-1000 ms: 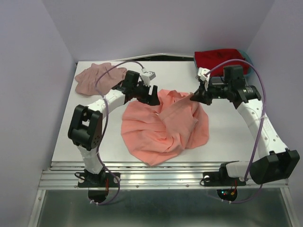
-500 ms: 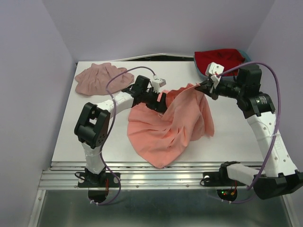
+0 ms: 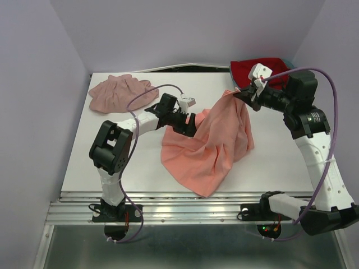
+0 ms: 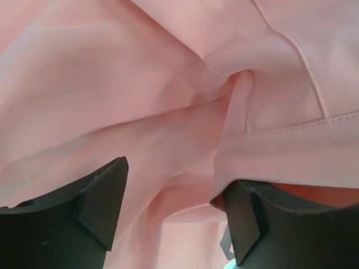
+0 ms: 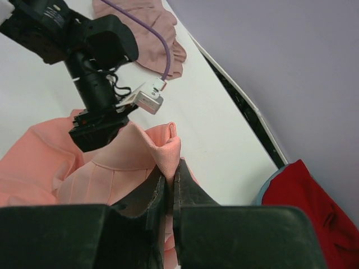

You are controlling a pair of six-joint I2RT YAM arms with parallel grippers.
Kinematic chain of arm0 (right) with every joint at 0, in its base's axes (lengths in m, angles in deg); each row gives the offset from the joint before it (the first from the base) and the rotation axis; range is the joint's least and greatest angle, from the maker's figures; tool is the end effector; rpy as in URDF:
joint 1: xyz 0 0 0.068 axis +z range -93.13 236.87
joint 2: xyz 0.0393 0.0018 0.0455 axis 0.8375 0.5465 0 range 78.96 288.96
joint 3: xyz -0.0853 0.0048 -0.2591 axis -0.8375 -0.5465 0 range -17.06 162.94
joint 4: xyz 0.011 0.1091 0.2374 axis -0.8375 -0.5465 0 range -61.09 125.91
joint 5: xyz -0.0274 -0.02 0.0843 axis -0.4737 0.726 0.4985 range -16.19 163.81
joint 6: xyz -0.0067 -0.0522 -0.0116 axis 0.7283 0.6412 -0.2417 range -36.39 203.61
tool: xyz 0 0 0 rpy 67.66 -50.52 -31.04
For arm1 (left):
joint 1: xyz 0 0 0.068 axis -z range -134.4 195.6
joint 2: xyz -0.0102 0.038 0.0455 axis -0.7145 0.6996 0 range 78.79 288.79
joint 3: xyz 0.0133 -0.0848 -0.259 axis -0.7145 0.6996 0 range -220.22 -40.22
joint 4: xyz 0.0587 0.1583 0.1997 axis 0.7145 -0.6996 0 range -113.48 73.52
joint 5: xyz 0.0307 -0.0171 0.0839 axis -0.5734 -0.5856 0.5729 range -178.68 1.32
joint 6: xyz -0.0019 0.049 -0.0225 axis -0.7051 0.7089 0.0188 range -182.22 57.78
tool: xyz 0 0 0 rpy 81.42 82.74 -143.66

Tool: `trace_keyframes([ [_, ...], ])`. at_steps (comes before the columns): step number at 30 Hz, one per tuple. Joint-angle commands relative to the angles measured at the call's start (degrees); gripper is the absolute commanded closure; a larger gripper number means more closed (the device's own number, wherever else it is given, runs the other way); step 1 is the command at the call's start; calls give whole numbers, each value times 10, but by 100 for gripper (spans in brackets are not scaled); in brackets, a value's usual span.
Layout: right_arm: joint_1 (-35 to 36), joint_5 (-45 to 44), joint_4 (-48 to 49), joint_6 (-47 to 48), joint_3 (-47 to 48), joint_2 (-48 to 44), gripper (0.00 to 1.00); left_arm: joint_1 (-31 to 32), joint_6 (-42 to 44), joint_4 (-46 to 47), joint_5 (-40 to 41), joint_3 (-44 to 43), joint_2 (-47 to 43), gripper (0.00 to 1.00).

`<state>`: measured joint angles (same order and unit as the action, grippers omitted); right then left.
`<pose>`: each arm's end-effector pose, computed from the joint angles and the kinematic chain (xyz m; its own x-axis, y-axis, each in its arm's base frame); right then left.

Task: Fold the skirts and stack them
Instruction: Flatten the skirt out

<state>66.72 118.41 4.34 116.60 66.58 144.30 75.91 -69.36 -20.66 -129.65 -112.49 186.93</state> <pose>0.2128 0.0623 0.4645 0.2431 -0.3513 -0.9041 -0.7901 0.4690 -0.3947 0.3449 -0.2287 0.2045 -0.6525 0.2727 -0.7070 0.7389 0.4360 -0.5137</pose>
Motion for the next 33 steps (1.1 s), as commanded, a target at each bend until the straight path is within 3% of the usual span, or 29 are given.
trace_keyframes([
  [1, 1, -78, 108, -14, 29, -5, 99, -12, 36, -49, 22, -1, -64, 25],
  [6, 1, -162, 133, -9, 31, 9, 99, -80, 119, -167, 86, -85, -123, 35],
  [9, 1, -223, 159, -17, 33, 34, 99, -124, 162, -243, 110, -184, -120, 73],
  [12, 1, -247, 199, -39, 33, 61, 99, -147, 180, -286, 126, -281, -105, 89],
  [13, 1, -255, 214, -44, 31, 67, 99, -150, 189, -289, 150, -304, -101, 99],
  [18, -4, -303, 351, -80, 33, 138, 99, -154, 222, -260, 256, -468, -37, 100],
  [23, -31, -315, 426, -140, 179, 281, 99, -161, 246, -239, 346, -736, 76, 100],
  [24, -31, -315, 432, -145, 201, 297, 99, -161, 252, -230, 357, -752, 94, 100],
  [25, -31, -317, 448, -150, 223, 312, 99, -161, 259, -191, 378, -754, 91, 100],
  [29, -42, -298, 482, -161, 270, 341, 99, -162, 288, -51, 404, -602, 6, 100],
  [32, -42, -238, 503, -144, 205, 302, 99, -163, 295, -33, 376, -525, -34, 100],
  [33, -42, -218, 509, -126, 133, 262, 99, -163, 297, -36, 367, -471, -61, 100],
])
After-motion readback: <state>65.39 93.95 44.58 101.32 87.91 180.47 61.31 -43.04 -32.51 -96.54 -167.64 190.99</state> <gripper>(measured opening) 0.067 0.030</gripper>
